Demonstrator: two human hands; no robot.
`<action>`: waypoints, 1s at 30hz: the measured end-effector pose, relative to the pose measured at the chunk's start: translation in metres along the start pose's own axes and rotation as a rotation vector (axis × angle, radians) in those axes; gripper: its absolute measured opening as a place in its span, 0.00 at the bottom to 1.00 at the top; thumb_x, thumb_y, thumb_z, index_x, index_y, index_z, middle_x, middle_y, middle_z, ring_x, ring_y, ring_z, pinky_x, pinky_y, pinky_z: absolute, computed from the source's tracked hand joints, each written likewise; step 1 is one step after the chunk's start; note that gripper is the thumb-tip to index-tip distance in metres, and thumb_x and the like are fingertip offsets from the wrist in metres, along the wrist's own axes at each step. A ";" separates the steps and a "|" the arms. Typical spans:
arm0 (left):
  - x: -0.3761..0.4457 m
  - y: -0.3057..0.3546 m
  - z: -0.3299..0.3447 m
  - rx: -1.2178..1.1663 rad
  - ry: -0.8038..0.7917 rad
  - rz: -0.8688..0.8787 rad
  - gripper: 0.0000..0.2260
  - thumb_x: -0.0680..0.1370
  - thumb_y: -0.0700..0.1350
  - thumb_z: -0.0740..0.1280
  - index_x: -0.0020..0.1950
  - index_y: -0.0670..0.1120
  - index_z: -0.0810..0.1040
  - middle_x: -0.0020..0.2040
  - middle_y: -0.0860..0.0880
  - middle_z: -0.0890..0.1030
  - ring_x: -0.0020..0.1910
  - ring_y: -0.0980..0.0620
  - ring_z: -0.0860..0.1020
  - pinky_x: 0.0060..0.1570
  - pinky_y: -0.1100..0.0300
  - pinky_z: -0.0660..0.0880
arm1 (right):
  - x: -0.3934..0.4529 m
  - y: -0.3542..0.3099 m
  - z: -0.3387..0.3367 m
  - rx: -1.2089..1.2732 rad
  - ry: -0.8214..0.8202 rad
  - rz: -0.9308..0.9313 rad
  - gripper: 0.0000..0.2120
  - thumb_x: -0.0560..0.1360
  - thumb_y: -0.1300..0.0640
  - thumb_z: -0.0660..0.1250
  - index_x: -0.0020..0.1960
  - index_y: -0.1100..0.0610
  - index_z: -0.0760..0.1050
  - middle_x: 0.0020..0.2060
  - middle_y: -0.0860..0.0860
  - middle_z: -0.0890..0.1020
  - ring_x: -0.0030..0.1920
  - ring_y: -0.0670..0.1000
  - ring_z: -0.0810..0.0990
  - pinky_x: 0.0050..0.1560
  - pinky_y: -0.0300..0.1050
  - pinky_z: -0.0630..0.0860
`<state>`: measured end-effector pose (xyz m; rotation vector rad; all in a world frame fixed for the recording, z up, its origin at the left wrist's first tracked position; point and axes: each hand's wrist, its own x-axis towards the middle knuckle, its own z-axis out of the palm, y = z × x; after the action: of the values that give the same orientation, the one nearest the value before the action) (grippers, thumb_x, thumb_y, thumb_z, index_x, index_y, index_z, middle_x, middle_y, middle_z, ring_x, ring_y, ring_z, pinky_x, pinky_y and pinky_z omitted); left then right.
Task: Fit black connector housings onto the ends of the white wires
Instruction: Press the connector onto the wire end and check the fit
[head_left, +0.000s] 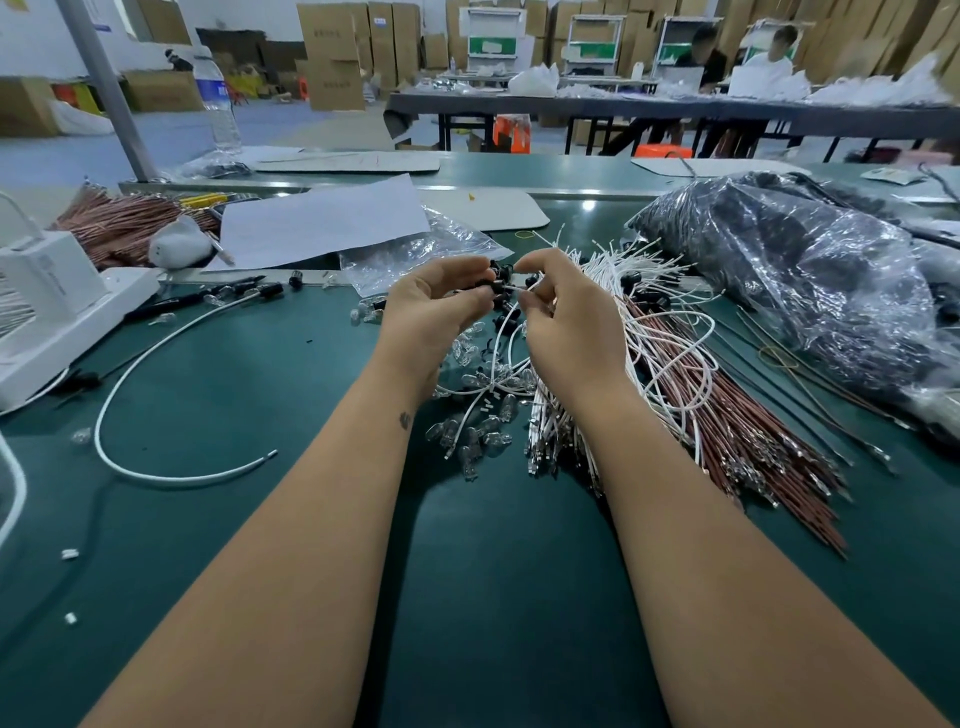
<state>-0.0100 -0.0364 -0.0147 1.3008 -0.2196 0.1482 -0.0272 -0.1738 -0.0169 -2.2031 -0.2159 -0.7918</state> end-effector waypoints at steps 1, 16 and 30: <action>0.000 0.000 0.000 -0.017 0.008 -0.008 0.10 0.75 0.31 0.68 0.48 0.44 0.81 0.44 0.48 0.84 0.46 0.52 0.82 0.50 0.61 0.78 | 0.000 -0.001 0.000 -0.009 -0.006 -0.009 0.09 0.78 0.61 0.65 0.54 0.48 0.74 0.32 0.43 0.73 0.34 0.42 0.73 0.32 0.40 0.67; -0.002 0.005 0.001 -0.141 -0.041 -0.011 0.15 0.74 0.27 0.67 0.56 0.41 0.78 0.40 0.49 0.84 0.44 0.51 0.83 0.47 0.63 0.79 | 0.001 -0.003 -0.001 -0.029 -0.026 0.042 0.06 0.81 0.56 0.59 0.45 0.53 0.68 0.33 0.45 0.72 0.36 0.52 0.71 0.36 0.46 0.62; 0.002 0.001 -0.003 -0.166 -0.121 -0.034 0.13 0.75 0.30 0.66 0.56 0.45 0.79 0.44 0.49 0.85 0.45 0.54 0.83 0.46 0.64 0.79 | -0.001 -0.002 -0.001 0.042 -0.023 -0.025 0.08 0.80 0.62 0.59 0.43 0.55 0.67 0.32 0.46 0.72 0.33 0.50 0.69 0.35 0.50 0.68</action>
<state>-0.0077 -0.0332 -0.0143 1.1489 -0.3069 0.0213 -0.0296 -0.1727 -0.0157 -2.1749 -0.2696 -0.7686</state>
